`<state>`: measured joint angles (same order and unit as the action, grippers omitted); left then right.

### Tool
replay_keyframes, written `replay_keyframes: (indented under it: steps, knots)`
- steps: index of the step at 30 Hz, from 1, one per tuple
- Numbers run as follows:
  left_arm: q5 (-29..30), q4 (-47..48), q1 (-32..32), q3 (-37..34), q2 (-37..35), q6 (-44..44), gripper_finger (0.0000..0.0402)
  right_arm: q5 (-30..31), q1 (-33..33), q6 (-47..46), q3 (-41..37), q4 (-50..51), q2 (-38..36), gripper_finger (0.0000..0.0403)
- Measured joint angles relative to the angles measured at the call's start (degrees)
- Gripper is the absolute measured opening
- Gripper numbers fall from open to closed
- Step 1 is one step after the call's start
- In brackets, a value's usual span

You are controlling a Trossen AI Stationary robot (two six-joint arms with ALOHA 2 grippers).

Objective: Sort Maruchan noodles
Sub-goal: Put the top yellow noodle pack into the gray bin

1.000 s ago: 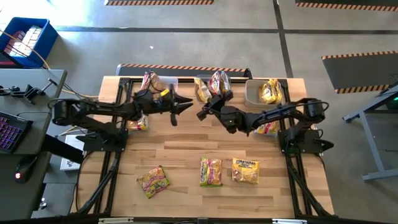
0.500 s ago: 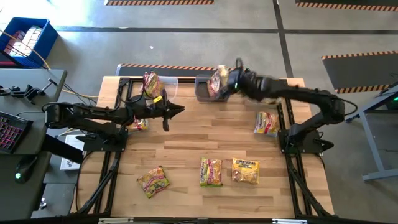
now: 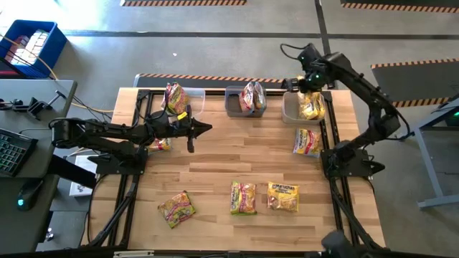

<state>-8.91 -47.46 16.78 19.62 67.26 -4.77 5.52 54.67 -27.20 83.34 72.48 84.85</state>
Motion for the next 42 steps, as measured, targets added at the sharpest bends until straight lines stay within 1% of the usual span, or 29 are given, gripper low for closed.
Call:
replay_keyframes:
  steps: [3, 6, 12, 15, 21, 25, 29, 34, 42]
  knots:
    - [0.0, 0.0, 0.0, 0.0, 0.0, 0.0, 0.0009, -2.8, 3.5, 0.7, -1.0, -0.3, 1.6, 0.0083]
    - [0.0, 0.0, 0.0, 0.0, 0.0, 0.1, 0.0009, -5.4, 5.3, 1.6, -1.7, -0.1, 3.7, 0.0083]
    - [0.0, 0.0, 0.0, 0.0, 0.0, 0.2, 0.0009, -7.6, 5.5, 1.8, -1.7, 0.5, 9.7, 0.0082]
    - [0.0, 0.0, 0.0, 0.0, 0.0, 0.6, 0.0009, -7.8, 5.3, 2.2, -1.7, 0.5, 12.6, 0.0082]
    - [0.0, 0.1, 0.0, 0.0, 0.0, 0.8, 0.0009, -7.8, 5.3, 2.8, -1.7, 0.5, 15.8, 0.0084]
    - [0.0, 0.1, 0.0, 0.0, 0.0, 0.6, 0.0009, -8.7, 5.3, 3.7, -1.8, 1.2, 16.4, 0.0090]
    - [0.0, 0.1, 0.0, 0.0, 0.0, 0.6, 0.0009, -10.5, 5.3, 3.9, -1.8, 1.9, 15.1, 0.0087]
    - [0.0, 0.1, 0.0, 0.0, 0.0, 0.6, 0.0009, -10.3, 5.3, 3.2, -1.7, 3.8, 14.5, 0.0087]
    - [0.0, 0.1, 0.0, 0.0, 0.0, 1.0, 0.0009, -9.0, 5.3, 2.2, -1.7, 1.2, 16.3, 0.0087]
